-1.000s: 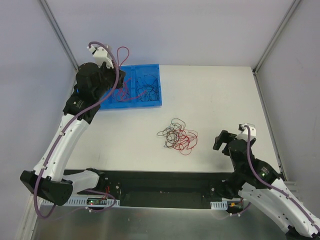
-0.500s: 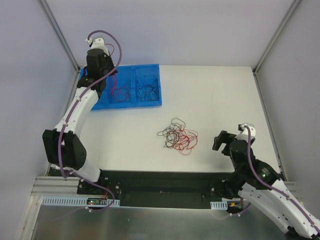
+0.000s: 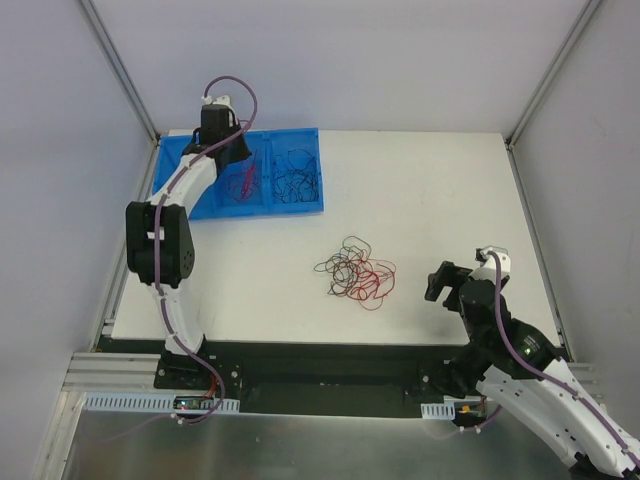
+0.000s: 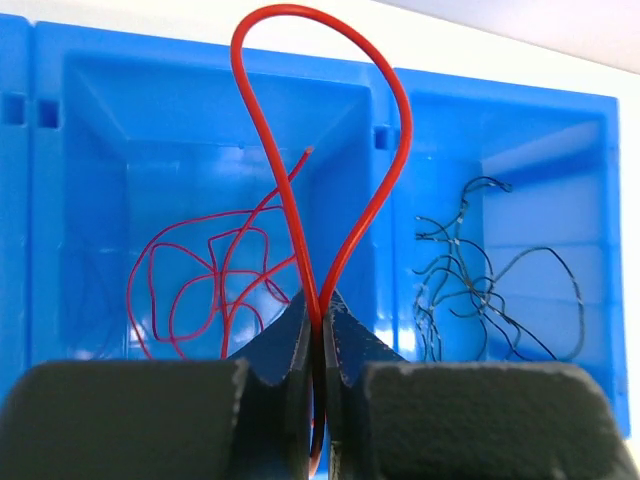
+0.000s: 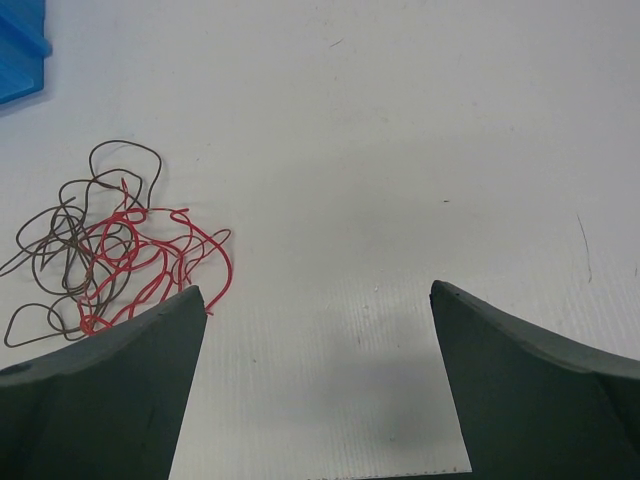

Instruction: Untangle the cables

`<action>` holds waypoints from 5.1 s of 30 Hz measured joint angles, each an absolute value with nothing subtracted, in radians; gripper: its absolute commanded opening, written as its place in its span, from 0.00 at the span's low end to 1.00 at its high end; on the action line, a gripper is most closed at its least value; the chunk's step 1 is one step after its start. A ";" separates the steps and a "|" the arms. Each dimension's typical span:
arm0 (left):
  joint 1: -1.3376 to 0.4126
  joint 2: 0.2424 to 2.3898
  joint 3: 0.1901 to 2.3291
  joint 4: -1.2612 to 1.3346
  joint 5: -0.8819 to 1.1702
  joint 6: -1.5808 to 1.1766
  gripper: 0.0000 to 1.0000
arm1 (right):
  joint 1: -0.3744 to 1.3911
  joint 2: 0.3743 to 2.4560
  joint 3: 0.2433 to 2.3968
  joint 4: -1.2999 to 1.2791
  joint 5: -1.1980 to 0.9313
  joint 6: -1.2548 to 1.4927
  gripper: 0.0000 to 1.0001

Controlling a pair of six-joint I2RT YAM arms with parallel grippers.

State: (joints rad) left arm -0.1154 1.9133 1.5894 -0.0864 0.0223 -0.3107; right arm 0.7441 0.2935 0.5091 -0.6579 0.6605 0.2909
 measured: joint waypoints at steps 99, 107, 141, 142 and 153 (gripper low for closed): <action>-0.479 1.400 1.016 0.033 0.737 -0.423 0.49 | 0.835 1.251 0.529 0.016 -0.027 0.170 0.20; -0.479 1.414 1.016 0.033 0.757 -0.433 0.49 | 0.849 1.226 0.529 0.017 0.031 0.167 0.32; -0.479 1.436 1.016 0.049 0.809 -0.469 0.63 | 0.803 1.225 0.618 -0.062 0.082 0.382 0.00; -0.479 1.436 1.016 0.049 0.809 -0.469 0.63 | 0.803 1.191 0.618 -0.073 0.082 0.378 0.00; -0.504 1.440 1.016 0.112 0.860 -0.476 0.69 | 0.785 0.858 0.798 -0.210 0.049 0.318 0.00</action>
